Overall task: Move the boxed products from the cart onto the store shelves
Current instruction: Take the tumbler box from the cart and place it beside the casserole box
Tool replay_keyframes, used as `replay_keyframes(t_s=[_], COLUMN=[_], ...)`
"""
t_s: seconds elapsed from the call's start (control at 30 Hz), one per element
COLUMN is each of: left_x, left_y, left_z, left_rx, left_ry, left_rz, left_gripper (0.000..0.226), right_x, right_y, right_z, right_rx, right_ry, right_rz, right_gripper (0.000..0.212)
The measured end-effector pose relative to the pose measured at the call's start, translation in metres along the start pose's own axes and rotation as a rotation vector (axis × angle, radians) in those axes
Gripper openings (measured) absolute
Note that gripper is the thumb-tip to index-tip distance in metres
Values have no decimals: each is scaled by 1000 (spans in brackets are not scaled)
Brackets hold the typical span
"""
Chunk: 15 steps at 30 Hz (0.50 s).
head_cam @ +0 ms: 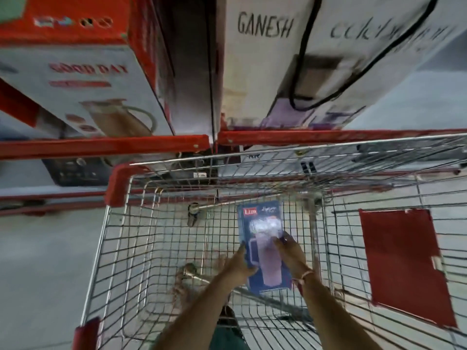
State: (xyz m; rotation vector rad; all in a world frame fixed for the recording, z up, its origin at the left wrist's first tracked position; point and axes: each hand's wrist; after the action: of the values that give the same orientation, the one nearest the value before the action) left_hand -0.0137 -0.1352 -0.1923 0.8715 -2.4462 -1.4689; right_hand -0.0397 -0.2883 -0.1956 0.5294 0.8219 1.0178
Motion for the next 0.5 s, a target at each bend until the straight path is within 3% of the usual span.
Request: replay_keyframes(t_s=[0.13,0.27,0.5], left_x=[-16,-51,-93], left_y=[25,92,239], left_z=[-2,-3,-10], left_rx=[-2,132,271], left_ry=[42,3,262], left_rz=[-135,-363,-475], left_gripper=[76,69,65], right_x=[0,-7,-27], right_y=[17,77,215], right_z=[6,52,128], right_rx=[-56,-171,-379], right_ry=[-1,-59,-140], right_rz=[24,58,189], right_gripper=[37,43,49])
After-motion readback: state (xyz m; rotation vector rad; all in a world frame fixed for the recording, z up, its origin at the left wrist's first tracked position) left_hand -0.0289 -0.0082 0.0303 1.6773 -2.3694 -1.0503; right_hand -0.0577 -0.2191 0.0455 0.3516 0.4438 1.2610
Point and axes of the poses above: each hand's wrist, its own y-axis away from the middle knuckle, its own x-axis out of the palm, z = x × y, and after that the axes turned 14 degrees about -y, right-handed
